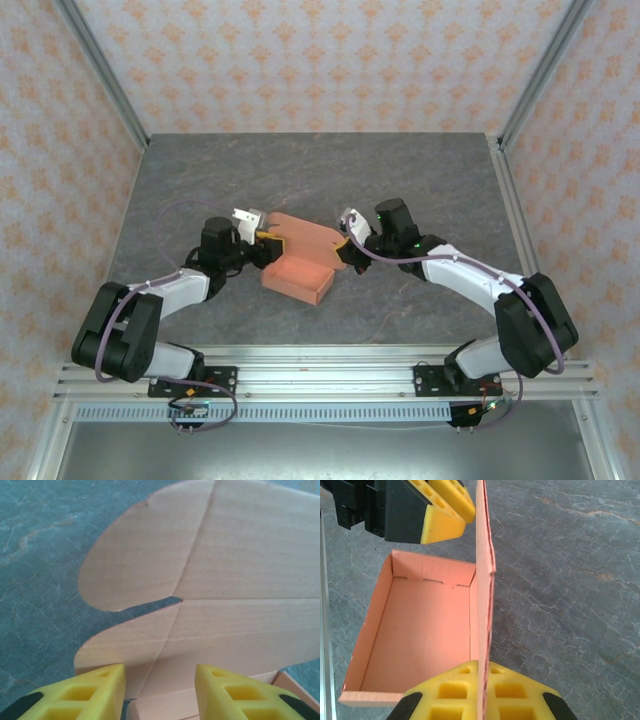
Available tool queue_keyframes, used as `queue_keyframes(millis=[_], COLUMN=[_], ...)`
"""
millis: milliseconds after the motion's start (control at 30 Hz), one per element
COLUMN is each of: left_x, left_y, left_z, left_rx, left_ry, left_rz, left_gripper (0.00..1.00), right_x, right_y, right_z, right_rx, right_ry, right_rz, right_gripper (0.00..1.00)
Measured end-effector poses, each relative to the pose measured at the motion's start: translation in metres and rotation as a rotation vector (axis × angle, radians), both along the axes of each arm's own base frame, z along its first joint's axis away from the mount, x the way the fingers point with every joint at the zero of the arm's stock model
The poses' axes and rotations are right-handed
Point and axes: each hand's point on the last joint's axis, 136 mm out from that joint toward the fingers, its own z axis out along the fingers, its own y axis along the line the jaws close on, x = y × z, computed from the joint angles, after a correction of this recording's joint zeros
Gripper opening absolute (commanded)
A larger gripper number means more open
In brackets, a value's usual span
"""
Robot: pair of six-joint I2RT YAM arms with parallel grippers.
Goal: Fold the paper box
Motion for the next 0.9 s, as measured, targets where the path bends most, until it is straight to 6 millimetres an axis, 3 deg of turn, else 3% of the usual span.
queue_keyframes(millis=[100, 200, 367, 600, 900], left_x=[0.000, -0.001, -0.001, 0.000, 0.005], left_y=[0.003, 0.009, 0.022, 0.024, 0.017], left_z=[0.002, 0.016, 0.040, 0.006, -0.016], left_rx=[0.009, 0.022, 0.036, 0.037, 0.017], left_ry=[0.000, -0.038, -0.100, 0.018, 0.064], left_rz=[0.018, 0.049, 0.104, 0.108, 0.078], left_gripper=[0.42, 0.66, 0.68, 0.86, 0.84], right_x=[0.002, 0.003, 0.004, 0.003, 0.003], right_y=[-0.001, -0.001, -0.001, -0.002, -0.002], right_z=[0.000, 0.000, 0.001, 0.003, 0.003], right_rx=[-0.005, -0.007, -0.005, -0.004, -0.004], right_ry=[-0.008, -0.012, -0.018, -0.023, -0.022], right_rz=[-0.010, -0.014, -0.015, -0.013, -0.012], right_gripper=[0.00, 0.00, 0.00, 0.00, 0.00])
